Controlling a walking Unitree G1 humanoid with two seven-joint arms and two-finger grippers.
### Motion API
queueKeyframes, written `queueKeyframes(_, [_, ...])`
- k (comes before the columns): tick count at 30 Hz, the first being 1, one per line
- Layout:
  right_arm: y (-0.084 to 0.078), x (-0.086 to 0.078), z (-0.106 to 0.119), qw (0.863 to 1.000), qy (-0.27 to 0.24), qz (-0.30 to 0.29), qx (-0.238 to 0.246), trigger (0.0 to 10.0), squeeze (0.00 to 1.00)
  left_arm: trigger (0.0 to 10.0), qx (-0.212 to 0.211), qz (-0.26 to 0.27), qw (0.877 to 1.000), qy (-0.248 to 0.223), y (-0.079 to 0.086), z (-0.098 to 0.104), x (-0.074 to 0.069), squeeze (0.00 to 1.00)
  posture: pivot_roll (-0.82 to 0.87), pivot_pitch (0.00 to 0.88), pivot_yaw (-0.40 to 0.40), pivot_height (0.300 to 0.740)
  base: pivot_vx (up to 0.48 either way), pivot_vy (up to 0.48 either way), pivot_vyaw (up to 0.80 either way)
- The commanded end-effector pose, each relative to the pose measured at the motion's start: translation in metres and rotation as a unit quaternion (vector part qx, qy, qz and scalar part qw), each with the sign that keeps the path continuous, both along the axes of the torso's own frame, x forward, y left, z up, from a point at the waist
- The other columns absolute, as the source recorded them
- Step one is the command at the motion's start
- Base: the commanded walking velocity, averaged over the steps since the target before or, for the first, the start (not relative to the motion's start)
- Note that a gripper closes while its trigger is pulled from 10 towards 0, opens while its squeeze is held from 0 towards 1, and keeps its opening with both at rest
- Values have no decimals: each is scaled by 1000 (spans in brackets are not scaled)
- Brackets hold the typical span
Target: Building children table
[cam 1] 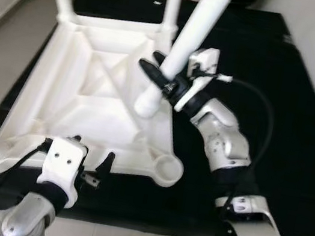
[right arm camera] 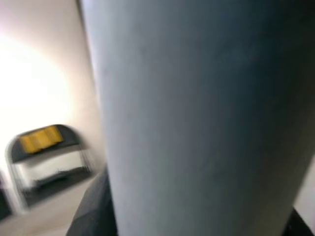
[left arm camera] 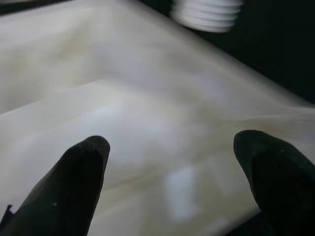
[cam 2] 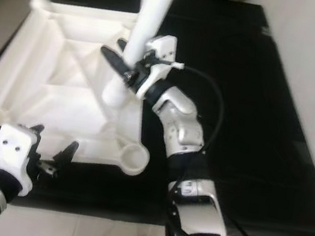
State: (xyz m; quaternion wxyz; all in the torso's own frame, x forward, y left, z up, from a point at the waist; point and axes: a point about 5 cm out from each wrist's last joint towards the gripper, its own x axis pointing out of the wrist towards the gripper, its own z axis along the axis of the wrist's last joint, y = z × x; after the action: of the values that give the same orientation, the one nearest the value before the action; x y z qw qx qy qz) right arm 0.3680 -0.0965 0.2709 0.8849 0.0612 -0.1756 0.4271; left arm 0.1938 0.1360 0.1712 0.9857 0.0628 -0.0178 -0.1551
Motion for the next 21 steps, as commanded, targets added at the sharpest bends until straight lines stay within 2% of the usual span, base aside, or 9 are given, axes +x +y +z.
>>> queueKeyframes(1, [13, -5, 2, 1000, -8, 26, -8, 10000, 0, 10000, 22, -2, 1000, 14, 1, -6, -4, 0, 76, 170, -13, 740, 0, -480, 0])
queueKeyframes(3, [12, -7, 1, 999, -9, 40, -11, 10000, 0, 10000, 22, -7, 1000, 17, -1, -6, -4, 0, 75, 172, -15, 740, 0, -442, 0])
queueKeyframes(5, [10, -8, 0, 998, -10, 54, -18, 10000, 0, 10000, 17, -16, 999, 23, -4, -7, -6, 0, 74, 175, -15, 740, 0, 0, 0])
queueKeyframes(6, [6, -11, -2, 996, -14, 75, -36, 10000, 0, 10000, 1, -38, 999, 39, -9, -8, -10, 0, 74, 178, -14, 740, 0, 0, 0])
queueKeyframes(9, [0, -12, -2, 995, -14, 85, -47, 10000, 0, 10000, -7, -50, 997, 54, -11, -9, -16, 0, 74, 183, -13, 740, 0, 0, 0])
queueKeyframes(16, [-2, -14, -6, 993, -9, 100, -62, 10000, 0, 10000, -17, -41, 996, 71, -9, -12, -23, 0, 79, 189, -12, 740, 0, 0, 0])
queueKeyframes(21, [-1, -18, -9, 991, -3, 120, -59, 10000, 0, 10000, -24, -60, 995, 82, -12, -12, -29, 0, 84, 189, -11, 740, 0, 0, 0])
